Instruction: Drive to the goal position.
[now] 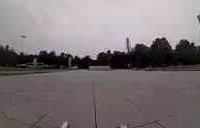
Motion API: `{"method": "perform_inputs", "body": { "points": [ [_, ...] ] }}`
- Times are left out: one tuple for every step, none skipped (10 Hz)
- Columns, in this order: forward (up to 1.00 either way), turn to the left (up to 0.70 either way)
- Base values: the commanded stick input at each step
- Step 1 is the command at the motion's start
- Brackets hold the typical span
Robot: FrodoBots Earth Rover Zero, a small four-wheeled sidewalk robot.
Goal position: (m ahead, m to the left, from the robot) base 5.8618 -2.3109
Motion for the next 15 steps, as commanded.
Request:
{"method": "perform_inputs", "body": {
  "points": [
    [0.7, 0.0],
    [0.7, 0.0],
    [0.7, 0.0],
    [0.7, 0.0],
    [0.7, 0.0],
    [0.7, 0.0],
    [0.7, 0.0],
    [0.7, 0.0],
    [0.7, 0.0],
    [0.7, 0.0],
    [0.7, 0.0],
    [0.7, 0.0],
    [0.7, 0.0],
    [0.7, 0.0],
    [0.7, 0.0]
  ]
}}
